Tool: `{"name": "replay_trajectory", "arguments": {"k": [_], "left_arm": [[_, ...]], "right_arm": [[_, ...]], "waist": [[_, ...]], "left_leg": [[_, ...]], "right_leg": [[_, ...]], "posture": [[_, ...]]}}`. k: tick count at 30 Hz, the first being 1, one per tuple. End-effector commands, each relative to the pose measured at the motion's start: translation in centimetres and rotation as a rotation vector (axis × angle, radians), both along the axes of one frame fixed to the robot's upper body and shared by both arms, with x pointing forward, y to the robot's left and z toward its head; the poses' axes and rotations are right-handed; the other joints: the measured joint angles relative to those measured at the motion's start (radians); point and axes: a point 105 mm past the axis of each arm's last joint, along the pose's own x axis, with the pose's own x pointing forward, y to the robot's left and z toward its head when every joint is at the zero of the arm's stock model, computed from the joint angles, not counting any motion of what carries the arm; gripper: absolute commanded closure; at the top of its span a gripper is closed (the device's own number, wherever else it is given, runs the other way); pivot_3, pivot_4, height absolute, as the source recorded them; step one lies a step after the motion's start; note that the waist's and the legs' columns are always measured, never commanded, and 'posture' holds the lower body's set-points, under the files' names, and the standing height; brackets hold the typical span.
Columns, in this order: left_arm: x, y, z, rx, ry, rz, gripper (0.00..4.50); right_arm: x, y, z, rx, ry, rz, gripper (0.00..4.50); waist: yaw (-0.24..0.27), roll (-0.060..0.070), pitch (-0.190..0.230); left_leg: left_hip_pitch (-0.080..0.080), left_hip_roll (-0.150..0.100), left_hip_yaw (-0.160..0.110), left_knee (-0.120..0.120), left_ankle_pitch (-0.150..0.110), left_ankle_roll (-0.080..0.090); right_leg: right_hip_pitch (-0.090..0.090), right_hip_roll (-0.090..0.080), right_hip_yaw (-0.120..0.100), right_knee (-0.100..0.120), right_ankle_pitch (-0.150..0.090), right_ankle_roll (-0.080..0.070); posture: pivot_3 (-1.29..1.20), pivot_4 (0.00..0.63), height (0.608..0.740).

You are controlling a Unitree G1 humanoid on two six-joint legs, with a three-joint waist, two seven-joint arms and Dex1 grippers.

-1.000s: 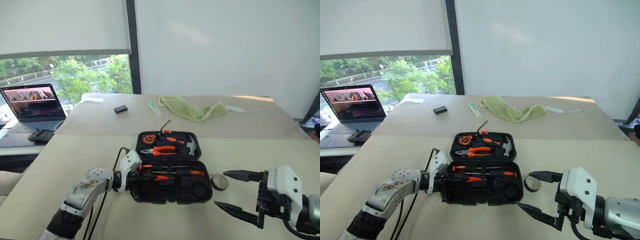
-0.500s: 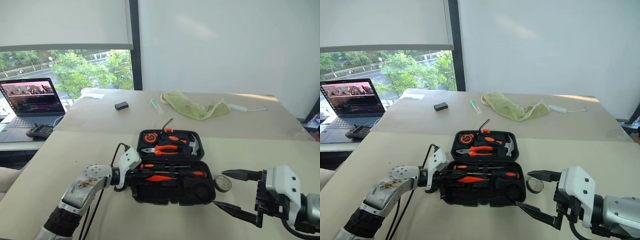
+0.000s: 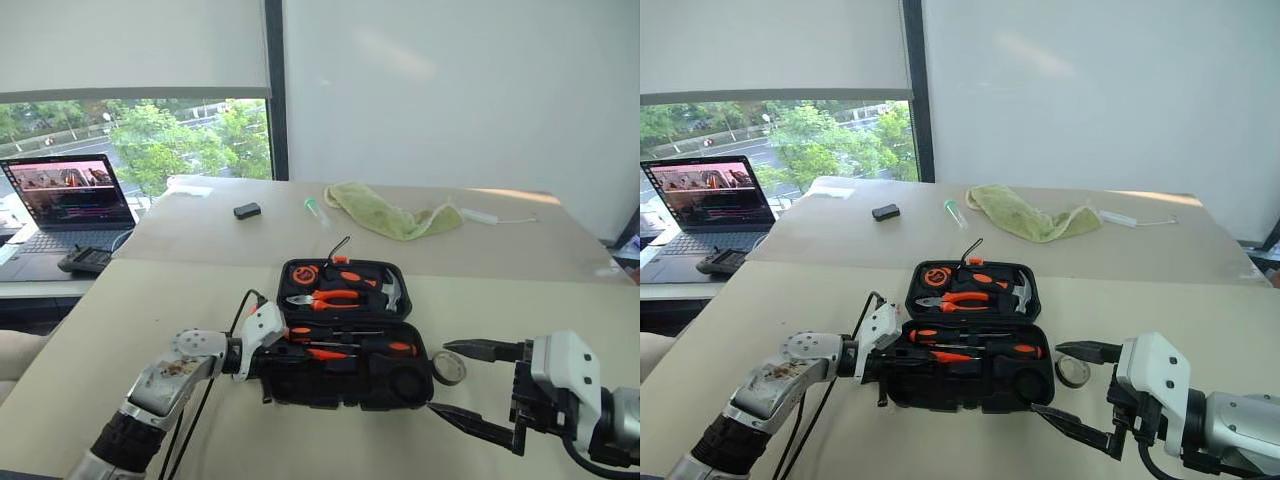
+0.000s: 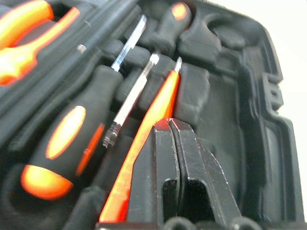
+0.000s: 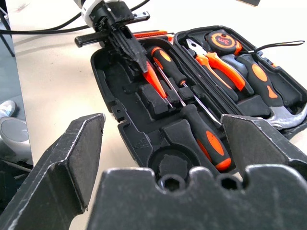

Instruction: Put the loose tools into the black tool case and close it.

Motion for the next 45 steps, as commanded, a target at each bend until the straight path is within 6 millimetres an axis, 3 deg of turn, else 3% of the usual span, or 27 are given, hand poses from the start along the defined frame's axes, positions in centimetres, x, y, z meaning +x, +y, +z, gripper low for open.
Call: {"name": "replay_trajectory", "arguments": {"k": [1,6,14,21,27,36,41,45], "left_arm": [[0.7,-0.1,2.2,-0.062,-0.04,0.02,4.42],[0.8,-0.4,2.0,-0.023,-0.033,0.021,4.42],[-0.9,-0.2,1.7,-0.039,0.013,-0.047,4.42],[-0.1,0.5,-0.8,0.081,0.0,0.005,4.42],[0.1,-0.2,-2.5,0.138,0.016,0.013,4.42],[-0.3,-0.2,-4.9,0.235,0.163,0.025,4.42],[-0.6,0.5,-5.7,0.286,0.157,0.016,4.42],[-0.3,0.9,-4.8,0.254,0.092,0.029,4.42]], "right_arm": [[-0.2,0.2,0.5,-0.008,-0.03,0.01,0.0],[-0.2,0.1,0.5,-0.01,-0.029,0.01,0.0],[-0.2,0.1,0.5,-0.009,-0.025,0.01,0.0],[-0.2,0.2,0.5,-0.01,-0.024,0.011,0.0],[-0.3,0.2,0.5,-0.014,-0.023,0.007,0.0],[-0.6,0.3,0.4,-0.014,-0.017,0.006,0.0],[-0.6,0.4,0.4,-0.011,-0.015,0.008,0.0],[-0.6,0.5,0.3,-0.007,-0.016,0.011,0.0]], "waist": [[-0.003,-0.001,0.001],[-0.006,-0.001,0.001],[-0.005,-0.001,0.001],[-0.003,-0.001,0.001],[0.003,-0.001,0.0],[-0.004,0.0,-0.001],[-0.011,0.002,-0.002],[-0.016,0.001,-0.002]], "left_leg": [[0.0,0.0,0.0,0.0,0.0,0.0],[0.0,0.0,0.0,0.0,0.0,0.0],[0.001,0.0,0.0,0.0,0.0,0.0],[0.001,0.0,0.0,0.0,0.0,0.0],[0.003,0.0,0.0,0.0,0.0,0.0],[0.004,0.0,0.0,0.0,0.001,0.0],[0.006,0.0,0.0,-0.001,0.001,0.0],[0.006,0.001,0.0,-0.001,0.001,0.0]], "right_leg": [[0.0,0.0,0.0,0.0,0.0,0.0],[0.0,0.002,0.0,0.0,0.0,0.0],[0.0,0.002,0.0,0.0,0.0,0.0],[0.0,0.002,0.0,0.0,0.0,0.0],[0.003,0.001,0.0,0.0,0.0,0.0],[0.004,0.002,0.001,0.001,0.0,0.0],[0.004,0.003,0.002,0.001,0.0,0.0],[0.004,0.003,0.002,0.001,0.0,-0.001]], "posture": [[0.0,0.15,0.74],[0.0,0.15,0.74],[0.0,0.15,0.74],[0.0,0.15,0.74],[0.0,0.15,0.74],[0.0,0.15,0.74],[0.0,0.15,0.74],[0.0,0.15,0.74]]}}
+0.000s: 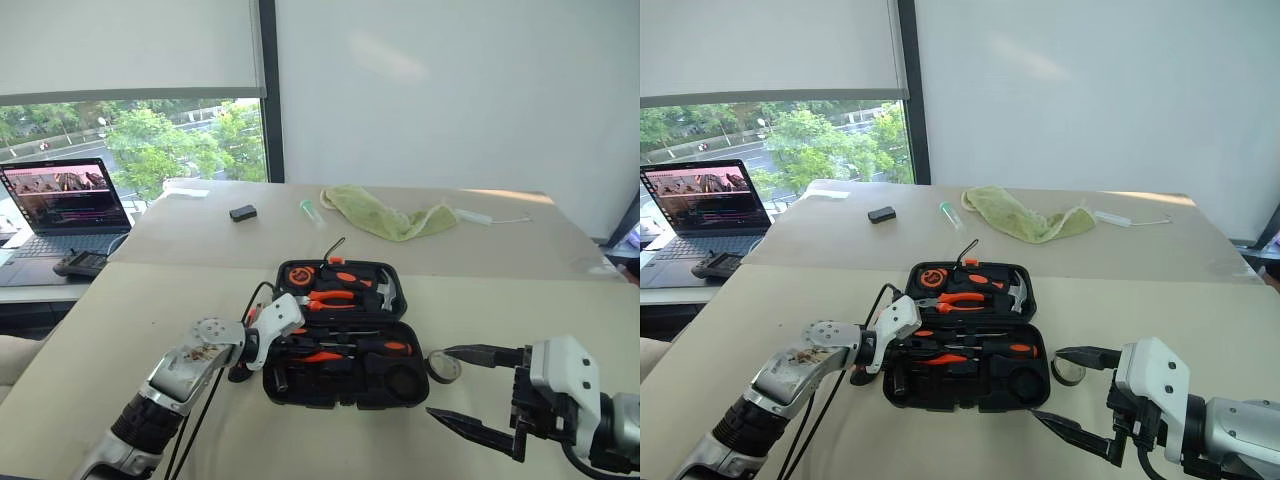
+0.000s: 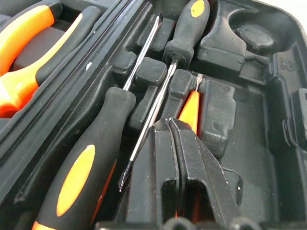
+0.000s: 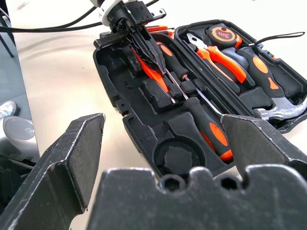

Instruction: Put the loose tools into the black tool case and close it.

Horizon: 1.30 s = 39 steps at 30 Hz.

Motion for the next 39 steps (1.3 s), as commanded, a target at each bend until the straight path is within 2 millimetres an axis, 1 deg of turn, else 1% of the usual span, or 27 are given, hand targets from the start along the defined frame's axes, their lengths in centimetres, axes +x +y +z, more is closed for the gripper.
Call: {"name": "replay_trajectory", "arguments": {"k": [1,2,4,5,7,8,10,11,12,13,14,15,16,18,20,23,26,27,29,31,33,34,37,39], "left_arm": [[-0.5,1.5,-2.3,0.038,0.035,0.037,4.42],[-0.2,1.4,-1.1,-0.03,0.0,0.049,4.42],[0.9,1.6,2.8,-0.214,-0.051,0.127,4.42],[1.3,2.1,4.5,-0.278,-0.066,0.165,4.42],[1.7,3.4,6.6,-0.327,-0.074,0.218,4.42],[1.9,4.1,7.2,-0.338,-0.074,0.249,4.19],[2.1,5.2,8.0,-0.342,-0.073,0.312,3.7],[2.2,5.8,8.2,-0.336,-0.071,0.341,3.31],[2.2,6.5,8.3,-0.323,-0.068,0.375,3.09],[2.1,6.9,8.4,-0.315,-0.065,0.397,2.66],[2.0,7.5,8.3,-0.293,-0.055,0.429,2.34],[1.7,8.4,8.1,-0.254,-0.04,0.477,1.94],[1.3,9.2,7.6,-0.206,-0.013,0.525,1.63],[0.5,10.0,7.0,-0.135,0.016,0.58,0.87],[-0.5,10.6,5.9,-0.057,0.072,0.646,0.06],[-1.3,10.6,5.1,0.003,0.093,0.713,0.06],[-2.2,9.5,4.0,0.033,0.116,0.715,0.06],[-2.4,9.4,3.3,0.068,0.118,0.729,0.06],[-2.5,9.9,2.1,0.125,0.119,0.793,0.06],[-2.8,9.5,1.0,0.174,0.135,0.798,0.06],[-2.9,9.1,0.4,0.17,0.165,0.797,0.06],[-2.8,9.1,-0.1,0.181,0.172,0.814,0.06],[-2.6,9.2,-1.1,0.184,0.187,0.842,0.81],[-2.0,9.3,-0.6,0.131,0.138,0.857,1.45]], "right_arm": [[-0.2,0.4,0.6,-0.008,-0.037,0.016,0.0],[-0.1,0.5,0.6,-0.007,-0.039,0.017,0.0],[-0.1,0.5,0.6,-0.003,-0.041,0.021,0.0],[-0.1,0.6,0.7,-0.001,-0.042,0.022,0.0],[0.0,0.5,0.7,0.004,-0.046,0.023,0.0],[0.1,0.5,0.7,0.005,-0.047,0.023,0.0],[0.2,0.5,0.6,0.006,-0.048,0.025,0.0],[0.3,0.5,0.6,0.008,-0.048,0.026,0.0],[0.4,0.5,0.6,0.01,-0.05,0.029,0.0],[0.4,0.4,0.6,0.011,-0.051,0.031,0.0],[0.5,0.4,0.6,0.012,-0.053,0.035,0.0],[0.7,0.4,0.6,0.014,-0.055,0.04,0.0],[0.8,0.4,0.6,0.014,-0.057,0.045,0.0],[1.0,0.4,0.5,0.014,-0.059,0.052,0.0],[1.2,0.4,0.5,0.018,-0.06,0.057,0.0],[1.4,0.3,0.5,0.018,-0.063,0.062,0.0],[1.6,0.3,0.4,0.017,-0.064,0.071,0.0],[1.7,0.3,0.4,0.014,-0.065,0.075,0.0],[1.7,0.3,0.6,0.01,-0.065,0.081,0.0],[1.7,0.1,0.7,0.003,-0.063,0.082,0.0],[1.6,0.0,0.8,-0.008,-0.061,0.083,0.0],[1.6,-0.1,0.8,-0.012,-0.06,0.084,0.0],[1.4,-0.2,0.9,-0.02,-0.058,0.083,0.0],[1.4,-0.2,0.9,-0.022,-0.059,0.078,0.0]], "waist": [[-0.003,0.0,0.0],[-0.005,0.0,0.0],[-0.008,0.0,0.0],[-0.008,-0.001,0.001],[-0.008,-0.004,0.004],[-0.009,-0.005,0.004],[-0.009,-0.005,0.004],[-0.009,-0.005,0.004],[-0.009,-0.005,0.004],[-0.009,-0.005,0.004],[-0.009,-0.005,0.004],[-0.011,-0.005,0.004],[-0.012,-0.005,0.004],[-0.014,-0.006,0.005],[-0.014,-0.006,0.005],[-0.009,-0.006,0.005],[-0.004,-0.006,0.005],[-0.004,-0.006,0.005],[-0.004,-0.006,0.005],[-0.003,-0.006,0.005],[0.001,-0.006,0.005],[0.002,-0.006,0.005],[0.008,-0.004,0.004],[0.012,-0.002,0.003]], "left_leg": [[0.0,0.0,0.0,0.0,0.0,0.0],[0.0,0.0,0.0,0.0,0.0,0.0],[0.0,0.0,0.0,-0.001,0.0,0.0],[-0.001,0.001,0.0,0.0,0.0,0.0],[-0.004,0.001,-0.001,0.001,0.001,-0.001],[-0.005,0.002,-0.002,0.001,0.001,-0.002],[-0.005,0.002,-0.002,0.001,0.001,-0.002],[-0.004,0.001,-0.001,0.001,0.001,-0.002],[-0.004,0.0,-0.001,0.001,0.001,-0.002],[-0.004,0.0,-0.001,0.0,0.001,-0.002],[-0.004,0.0,-0.001,0.0,0.001,-0.002],[-0.004,0.0,-0.001,0.0,0.001,-0.002],[-0.004,0.0,-0.001,0.0,0.001,-0.002],[-0.004,0.0,-0.001,0.0,0.001,-0.002],[-0.004,0.0,-0.001,0.0,0.001,-0.002],[-0.004,0.0,-0.001,0.0,0.001,-0.002],[-0.004,0.0,-0.001,0.0,0.002,-0.003],[-0.003,0.0,-0.001,0.0,0.002,-0.004],[-0.003,-0.001,-0.001,0.0,0.002,-0.004],[-0.003,0.0,-0.001,-0.001,0.002,-0.005],[-0.002,0.0,-0.002,-0.001,0.003,-0.005],[-0.002,0.0,-0.002,-0.001,0.003,-0.005],[-0.001,0.0,-0.002,-0.001,0.002,-0.005],[-0.001,0.0,-0.002,-0.001,0.002,-0.005]], "right_leg": [[0.0,0.0,0.0,0.0,0.0,0.0],[0.0,0.0,0.0,0.0,0.0,0.0],[-0.001,-0.001,0.0,0.0,0.0,0.0],[-0.002,-0.001,0.0,0.001,0.0,0.0],[-0.004,-0.002,-0.001,0.002,0.0,0.0],[-0.005,-0.001,-0.002,0.001,0.0,-0.001],[-0.004,-0.001,-0.002,0.001,0.0,-0.001],[-0.004,-0.001,-0.002,0.001,0.001,0.0],[-0.004,-0.001,-0.002,0.001,0.001,0.0],[-0.003,-0.001,-0.002,0.001,0.001,0.0],[-0.003,-0.001,-0.002,0.001,0.001,0.0],[-0.003,-0.001,-0.002,0.0,0.001,0.0],[-0.004,0.0,-0.002,0.001,0.001,0.0],[-0.004,0.0,-0.002,0.0,0.001,0.0],[-0.004,0.0,-0.002,0.001,0.001,0.0],[-0.003,-0.001,-0.002,0.001,0.001,0.0],[-0.003,-0.001,-0.002,0.001,0.001,0.001],[-0.003,0.0,-0.002,0.001,0.001,0.0],[-0.003,-0.001,-0.001,0.001,0.001,0.0],[-0.003,-0.001,-0.001,0.002,0.001,0.0],[-0.003,-0.001,-0.001,0.002,0.001,-0.001],[-0.003,-0.002,-0.001,0.002,0.001,-0.002],[-0.002,-0.003,0.0,0.002,0.0,-0.003],[-0.002,-0.004,0.0,0.002,-0.001,-0.006]], "posture": [[0.0,0.15,0.74],[0.0,0.15,0.74],[0.0,0.15,0.74],[0.0,0.15,0.74],[0.0,0.15,0.74],[0.0,0.15,0.74],[0.0,0.15,0.74],[0.0,0.15,0.74],[0.0,0.15,0.74],[0.0,0.15,0.74],[0.0,0.15,0.74],[0.0,0.15,0.74],[0.0,0.15,0.74],[0.0,0.15,0.74],[0.0,0.15,0.74],[0.0,0.15,0.74],[0.0,0.15,0.74],[0.0,0.15,0.74],[0.0,0.15,0.74],[0.0,0.15,0.74],[0.0,0.15,0.74],[0.0,0.15,0.74],[0.0,0.15,0.74],[0.0,0.15,0.74]]}}
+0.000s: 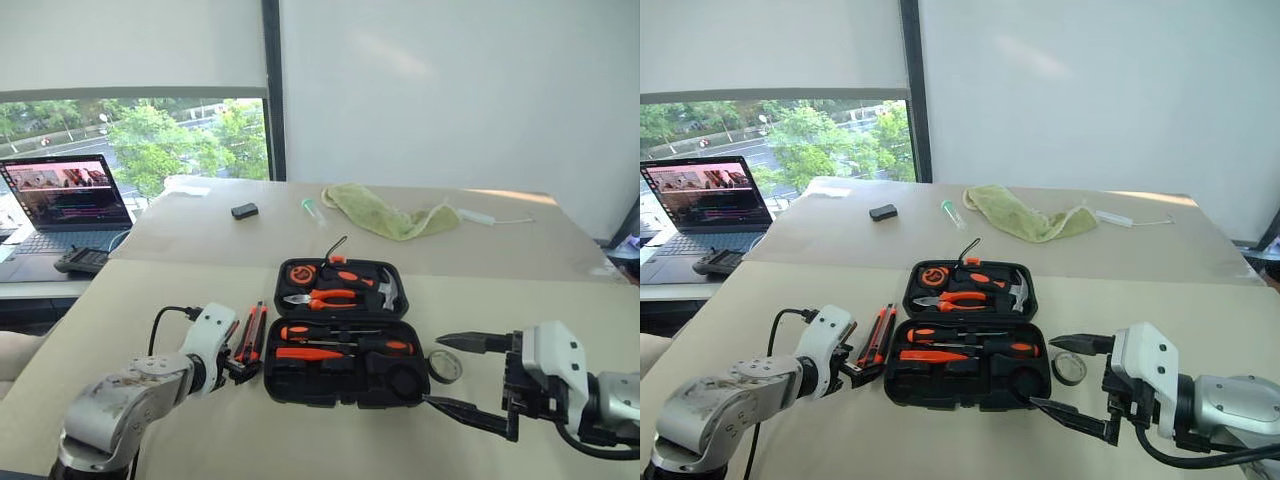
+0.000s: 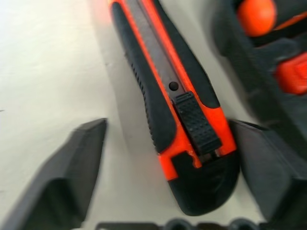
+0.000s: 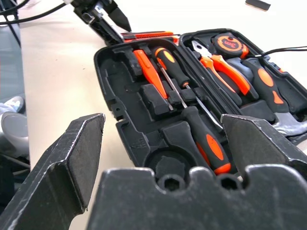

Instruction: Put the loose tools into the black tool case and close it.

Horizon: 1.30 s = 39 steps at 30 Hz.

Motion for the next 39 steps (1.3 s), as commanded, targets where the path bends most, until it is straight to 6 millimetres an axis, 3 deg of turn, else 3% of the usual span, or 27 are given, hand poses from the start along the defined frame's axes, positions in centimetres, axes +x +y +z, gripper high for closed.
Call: {"name": "replay_trajectory", "arguments": {"k": [1,4,6,9,11,16,24,33,39], "left_arm": [[0.4,0.1,-0.7,-0.032,-0.027,0.017,1.83],[1.8,0.0,2.9,-0.168,-0.218,-0.065,2.76],[1.7,-1.2,5.5,-0.253,-0.304,-0.219,2.76],[-0.7,-4.3,8.9,-0.331,-0.333,-0.612,2.76],[-2.3,-5.5,8.5,-0.282,-0.269,-0.835,2.76],[-2.8,-6.4,5.4,-0.106,-0.137,-1.121,2.76],[-2.6,-6.4,2.4,0.042,-0.067,-1.244,2.76],[0.3,-7.2,1.6,0.173,-0.126,-1.3,2.76],[0.1,-7.4,1.6,0.188,-0.123,-1.348,2.76]], "right_arm": [[-0.2,0.0,1.0,-0.015,-0.043,0.004,0.0],[-0.2,-0.1,0.8,-0.008,-0.046,-0.015,0.0],[-0.2,-0.2,0.7,-0.003,-0.048,-0.026,0.0],[-0.2,-0.4,0.7,0.002,-0.054,-0.045,0.0],[-0.3,-0.7,0.7,-0.003,-0.054,-0.061,0.0],[-1.6,-1.7,0.6,-0.027,-0.03,-0.099,0.0],[-3.7,-3.3,0.4,-0.085,0.013,-0.115,0.0],[-3.9,-4.2,0.9,-0.095,0.028,-0.075,0.0],[-3.8,-4.1,1.0,-0.095,0.024,-0.073,0.0]], "waist": [[0.003,0.001,-0.001],[0.008,0.001,0.0],[0.007,-0.001,0.001],[0.007,-0.003,0.002],[0.003,-0.001,0.001],[0.004,0.001,0.001],[0.0,-0.001,0.002],[0.004,-0.001,0.002],[0.002,-0.001,0.002]], "left_leg": [[0.0,0.0,0.0,0.0,0.0,0.0],[0.0,0.0,0.0,0.0,0.0,0.0],[-0.003,0.0,0.0,0.0,0.001,0.0],[-0.005,0.0,-0.001,0.0,0.001,-0.001],[-0.005,0.0,0.0,0.0,0.001,-0.001],[-0.004,-0.002,0.004,0.0,-0.001,0.002],[-0.003,0.0,0.005,0.001,-0.002,0.004],[-0.003,0.0,0.004,0.003,-0.002,0.004],[-0.003,0.0,0.004,0.003,-0.002,0.004]], "right_leg": [[0.0,-0.002,0.0,0.0,-0.001,-0.001],[0.0,-0.007,0.0,0.0,-0.002,-0.003],[-0.003,-0.007,-0.001,0.0,-0.001,-0.004],[-0.003,-0.008,-0.002,0.0,-0.001,-0.004],[-0.003,-0.007,-0.004,-0.001,-0.001,-0.005],[-0.002,0.003,-0.002,-0.003,-0.002,-0.003],[-0.002,0.006,0.0,-0.002,0.0,0.0],[-0.001,0.007,0.0,-0.002,0.002,0.004],[-0.001,0.007,0.0,-0.002,0.002,0.006]], "posture": [[0.0,0.15,0.74],[0.0,0.15,0.74],[0.0,0.15,0.74],[0.0,0.15,0.74],[0.0,0.15,0.74],[0.0,0.15,0.74],[0.0,0.15,0.74],[0.0,0.15,0.74],[0.0,0.15,0.74]]}}
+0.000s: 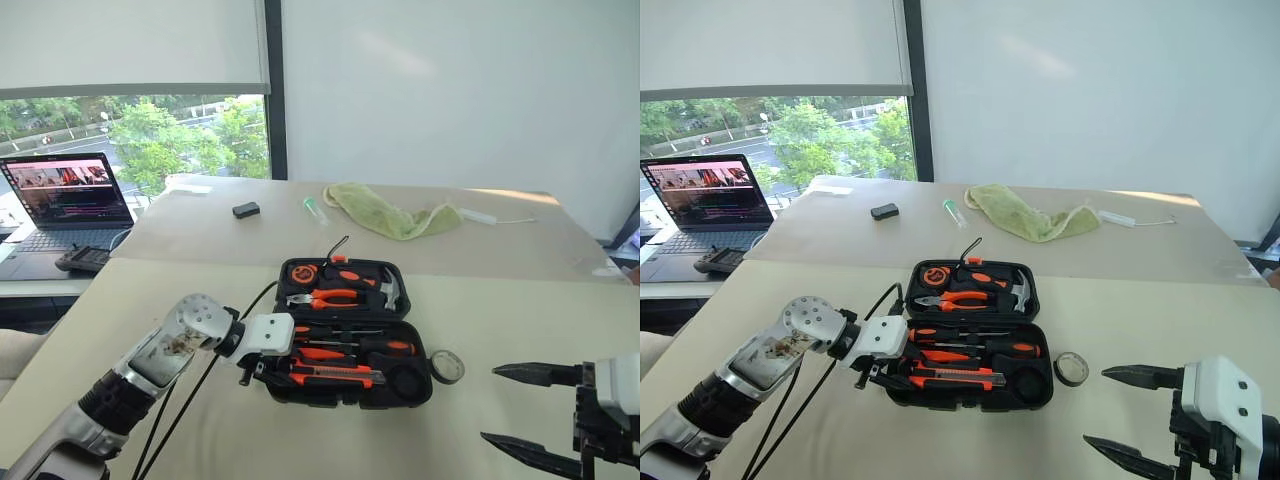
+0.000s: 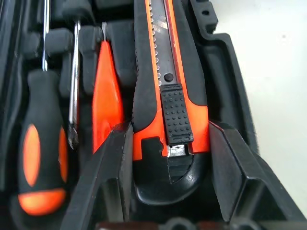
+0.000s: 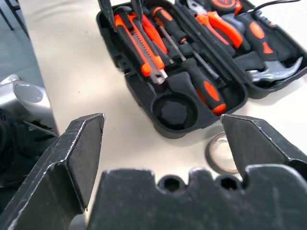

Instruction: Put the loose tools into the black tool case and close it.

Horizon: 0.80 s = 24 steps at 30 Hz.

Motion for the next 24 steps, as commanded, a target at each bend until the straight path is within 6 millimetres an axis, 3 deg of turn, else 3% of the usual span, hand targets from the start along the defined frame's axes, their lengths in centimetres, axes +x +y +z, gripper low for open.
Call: {"name": "replay_trajectory", "arguments": {"k": [1,4,5,11,15,19,22,24], "left_arm": [[-0.1,-0.2,0.0,0.015,-0.013,-0.026,2.76],[-0.7,-0.3,0.3,0.013,0.022,-0.04,2.76],[-0.8,-0.5,0.5,0.0,0.034,-0.03,1.73],[-1.5,-0.8,2.2,-0.072,0.037,0.022,0.05],[-2.3,-0.7,4.9,-0.202,0.091,0.054,0.05],[-1.8,-1.4,6.0,-0.347,0.174,0.128,1.18],[-1.0,-1.9,4.7,-0.423,0.191,0.167,2.42],[-0.5,-1.9,2.5,-0.43,0.196,0.218,3.15]], "right_arm": [[-0.1,0.3,0.7,-0.009,-0.031,0.014,0.0],[-0.2,0.3,0.7,-0.008,-0.028,0.01,0.0],[-0.2,0.3,0.7,-0.008,-0.028,0.008,0.0],[-0.1,0.6,0.5,-0.003,-0.028,0.006,0.0],[-0.2,0.8,0.5,0.001,-0.029,0.004,0.0],[0.1,1.0,0.4,0.012,-0.032,0.002,0.0],[0.3,1.3,0.4,0.023,-0.04,0.001,0.0],[0.3,1.5,0.4,0.028,-0.042,-0.004,0.0]], "waist": [[0.0,0.0,0.0],[0.0,0.0,0.0],[0.0,0.0,0.0],[-0.001,0.0,0.0],[-0.002,0.0,0.0],[0.001,0.0,0.0],[0.001,0.0,0.0],[-0.002,0.0,0.0]], "left_leg": [[0.0,0.0,0.0,0.0,0.0,0.0],[0.0,0.0,0.0,0.0,0.0,0.0],[0.0,0.0,0.0,0.0,0.0,0.0],[-0.001,0.0,0.0,0.0,0.0,0.0],[-0.001,0.0,0.0,0.0,0.0,0.0],[0.0,0.0,-0.001,0.001,0.0,0.0],[0.001,0.0,-0.001,0.002,0.0,0.0],[0.001,0.0,-0.001,0.002,0.0,0.0]], "right_leg": [[0.0,0.0,0.0,0.0,0.0,0.0],[0.0,0.0,0.0,0.0,0.0,0.0],[0.0,0.0,0.0,0.0,0.0,0.0],[0.0,0.0,0.0,0.0,-0.001,0.002],[-0.001,0.0,0.0,0.0,-0.001,0.002],[0.001,-0.001,-0.001,0.001,-0.001,0.002],[0.002,-0.001,0.0,0.001,0.0,0.002],[0.002,-0.001,0.0,0.001,0.0,0.002]], "posture": [[0.0,0.15,0.74],[0.0,0.15,0.74],[0.0,0.15,0.74],[0.0,0.15,0.74],[0.0,0.15,0.74],[0.0,0.15,0.74],[0.0,0.15,0.74],[0.0,0.15,0.74]]}}
